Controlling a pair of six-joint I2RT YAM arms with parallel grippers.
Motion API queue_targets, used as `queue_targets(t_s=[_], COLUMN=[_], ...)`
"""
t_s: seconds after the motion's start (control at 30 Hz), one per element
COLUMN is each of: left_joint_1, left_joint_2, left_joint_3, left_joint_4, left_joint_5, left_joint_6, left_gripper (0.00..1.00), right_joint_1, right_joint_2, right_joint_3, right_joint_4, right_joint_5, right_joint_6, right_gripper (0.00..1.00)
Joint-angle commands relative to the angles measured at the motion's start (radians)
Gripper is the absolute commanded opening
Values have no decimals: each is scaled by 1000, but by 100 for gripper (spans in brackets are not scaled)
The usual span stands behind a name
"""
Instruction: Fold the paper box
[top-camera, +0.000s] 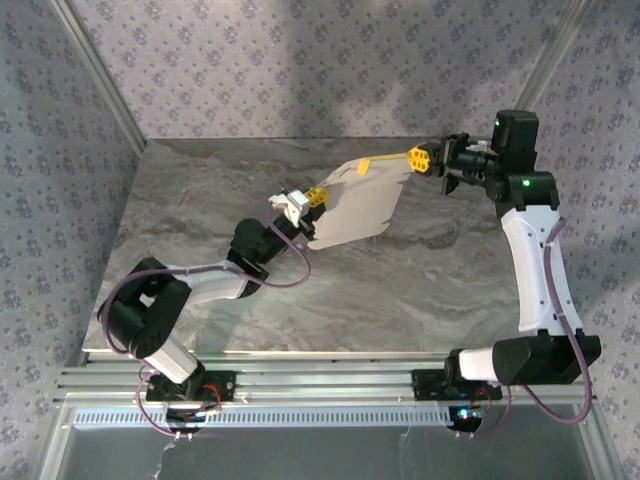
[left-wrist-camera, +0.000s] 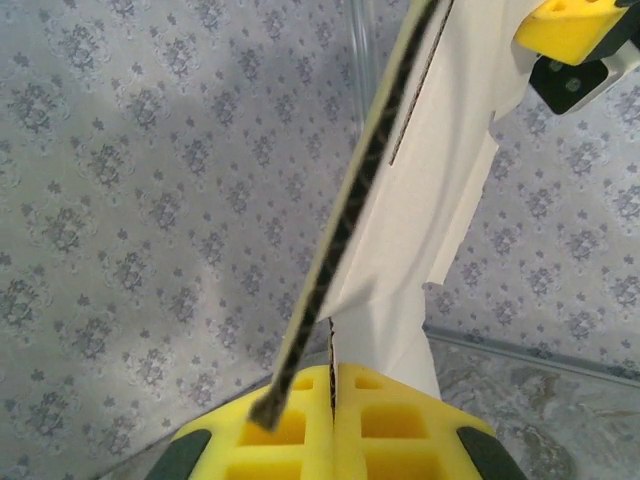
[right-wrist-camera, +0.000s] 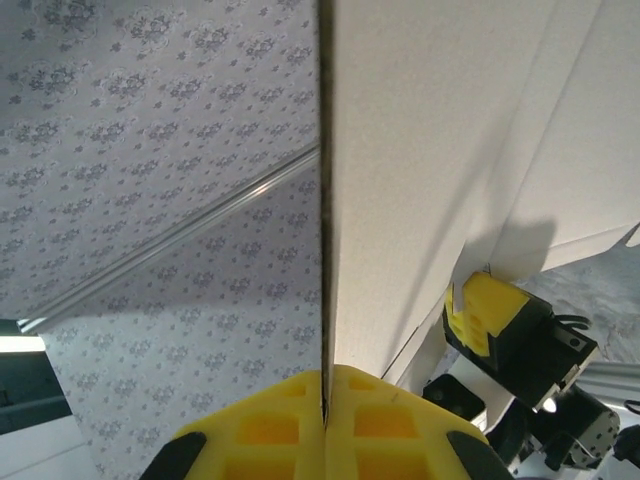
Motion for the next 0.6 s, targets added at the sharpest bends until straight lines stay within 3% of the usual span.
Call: queue_targets(t_s=[0.0,0.23,0.37,0.57], left_joint_1=[-35,-113,-170,-228], left_joint_2=[2,29,78,196], left_joint_3=[31,71,145,278], left_joint_4=[24,-67,-124,-125], left_joint_5=[-158,-399,-658,-913], left_joint_6=[30,130,222,323], left_gripper=[0,0,0,0], right_joint_1=[3,68,126,192], right_joint_2=[-9,-3,-30,-48], right_joint_3=[-2,26,34,19], right_joint_4=[6,-15,-53,-48], right_joint_5=[48,193,304,391], right_joint_6=[21,20,7,16], right_gripper=[0,0,0,0])
